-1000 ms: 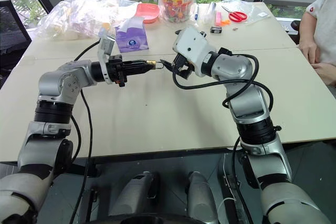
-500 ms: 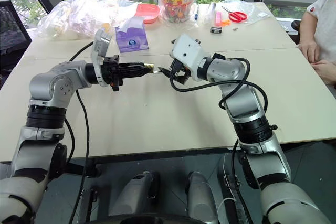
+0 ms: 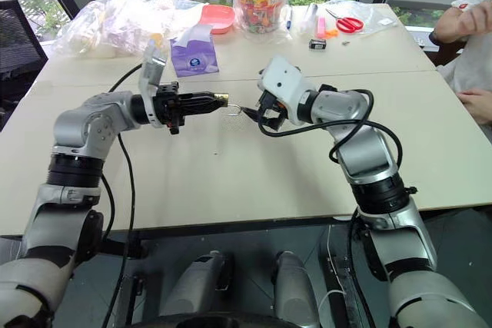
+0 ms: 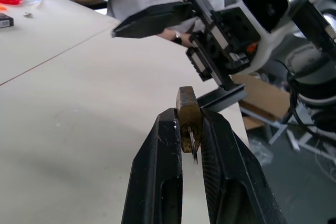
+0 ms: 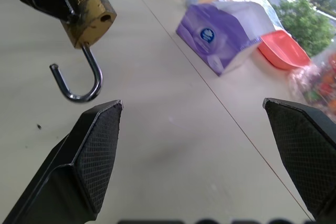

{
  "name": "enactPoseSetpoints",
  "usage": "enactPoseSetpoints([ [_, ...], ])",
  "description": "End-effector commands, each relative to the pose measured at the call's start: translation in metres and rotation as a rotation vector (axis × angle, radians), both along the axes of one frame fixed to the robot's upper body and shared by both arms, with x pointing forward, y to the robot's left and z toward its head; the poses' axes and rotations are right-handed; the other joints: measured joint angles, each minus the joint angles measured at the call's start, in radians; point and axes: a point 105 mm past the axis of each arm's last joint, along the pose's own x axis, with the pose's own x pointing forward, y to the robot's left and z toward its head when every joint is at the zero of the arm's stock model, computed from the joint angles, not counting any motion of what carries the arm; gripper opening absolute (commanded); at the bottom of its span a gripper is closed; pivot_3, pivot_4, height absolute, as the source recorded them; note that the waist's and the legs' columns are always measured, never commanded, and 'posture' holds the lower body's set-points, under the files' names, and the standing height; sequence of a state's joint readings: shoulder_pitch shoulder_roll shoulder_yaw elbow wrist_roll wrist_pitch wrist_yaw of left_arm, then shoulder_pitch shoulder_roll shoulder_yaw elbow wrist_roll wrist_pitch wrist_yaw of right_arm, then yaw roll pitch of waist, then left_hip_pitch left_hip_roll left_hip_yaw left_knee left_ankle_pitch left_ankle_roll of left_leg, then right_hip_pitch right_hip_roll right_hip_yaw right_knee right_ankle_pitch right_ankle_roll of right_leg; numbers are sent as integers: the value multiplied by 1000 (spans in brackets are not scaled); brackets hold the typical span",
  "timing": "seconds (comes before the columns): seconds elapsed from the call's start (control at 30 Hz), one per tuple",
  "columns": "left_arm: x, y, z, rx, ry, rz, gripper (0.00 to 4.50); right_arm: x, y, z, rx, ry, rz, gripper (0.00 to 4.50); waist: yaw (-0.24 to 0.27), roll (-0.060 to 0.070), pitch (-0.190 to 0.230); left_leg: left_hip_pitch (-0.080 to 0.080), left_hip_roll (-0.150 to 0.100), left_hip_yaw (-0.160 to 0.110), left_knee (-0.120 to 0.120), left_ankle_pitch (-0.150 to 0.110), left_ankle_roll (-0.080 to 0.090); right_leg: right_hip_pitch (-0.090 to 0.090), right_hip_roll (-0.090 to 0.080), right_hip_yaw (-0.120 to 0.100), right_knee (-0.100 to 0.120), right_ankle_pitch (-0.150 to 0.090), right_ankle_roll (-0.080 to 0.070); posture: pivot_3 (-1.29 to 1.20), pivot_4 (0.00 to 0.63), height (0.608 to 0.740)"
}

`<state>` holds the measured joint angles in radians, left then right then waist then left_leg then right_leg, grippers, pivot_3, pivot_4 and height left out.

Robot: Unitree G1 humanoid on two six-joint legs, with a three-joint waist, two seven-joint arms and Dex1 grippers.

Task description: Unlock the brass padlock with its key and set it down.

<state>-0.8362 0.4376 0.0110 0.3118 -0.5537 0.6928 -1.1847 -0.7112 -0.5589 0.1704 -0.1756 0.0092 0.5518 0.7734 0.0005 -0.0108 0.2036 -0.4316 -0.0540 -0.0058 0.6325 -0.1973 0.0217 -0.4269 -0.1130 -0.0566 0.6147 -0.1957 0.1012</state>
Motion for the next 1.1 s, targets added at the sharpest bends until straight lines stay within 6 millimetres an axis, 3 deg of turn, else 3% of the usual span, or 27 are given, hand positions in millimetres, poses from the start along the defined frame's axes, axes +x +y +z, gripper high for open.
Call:
enactPoseSetpoints([
  [0.03, 7, -14, -7, -19, 57, 22, 0, -7, -35, 6, -104, -47, -119, 4455, 13, 0, 0, 0, 0, 0, 0, 0, 0, 0, 0, 0, -1, 0, 0, 0, 150, 740],
  [0.13, 10, -33, -33, -24, 195, 16, 0, -24, -57, -16, -193, 41, -181, 4455, 16, 0, 0, -3, 0, 0, 2, -1, 2, 0, 0, -1, -1, 0, 1, 0, 150, 740],
  [0.27, 14, -56, -60, -16, 356, -7, 0, -49, -61, -33, -220, 139, -200, 4455, 11, 0, 0, -8, 0, 0, 7, -3, 5, -3, 0, -1, -1, 0, 1, 0, 150, 740],
  [0.6, 35, -88, -73, -16, 493, 36, 0, -59, -62, -44, -208, 207, -295, 4455, 15, 0, 0, -12, 0, 0, 18, -6, 9, -2, -3, -3, -2, -2, 2, 0, 150, 740],
  [0.67, 34, -90, -73, -5, 488, 25, 1032, -59, -63, -45, -206, 205, -312, 4500, 15, 0, 0, -13, -1, 0, 18, -7, 10, -2, -4, -3, -3, 0, 3, 0, 150, 740],
  [0.8, 35, -90, -75, 28, 463, 28, 2564, -58, -66, -45, -202, 202, -333, 4500, 15, 0, 0, -14, -1, 0, 16, -8, 11, -4, -4, -3, -2, 0, 5, 0, 150, 740],
  [0.9, 36, -81, -80, 81, 462, 41, 3726, -57, -69, -45, -204, 202, -340, 4500, 15, 0, 0, -14, -1, 1, 16, -8, 11, -4, -4, -3, -2, 0, 5, 0, 150, 740],
  [0.97, 45, -64, -84, 168, 396, 121, 4454, -57, -70, -44, -205, 199, -345, 4500, 14, 0, 0, -14, -1, 1, 17, -8, 11, -3, -4, -3, -2, 0, 5, 0, 150, 740],
  [1.1, 50, -18, -72, 293, 181, 165, 4454, -56, -78, -41, -175, 198, -371, 4500, 1, 0, 0, -13, -1, 1, 17, -8, 11, -3, -5, -2, -2, 0, 4, 0, 150, 740],
])
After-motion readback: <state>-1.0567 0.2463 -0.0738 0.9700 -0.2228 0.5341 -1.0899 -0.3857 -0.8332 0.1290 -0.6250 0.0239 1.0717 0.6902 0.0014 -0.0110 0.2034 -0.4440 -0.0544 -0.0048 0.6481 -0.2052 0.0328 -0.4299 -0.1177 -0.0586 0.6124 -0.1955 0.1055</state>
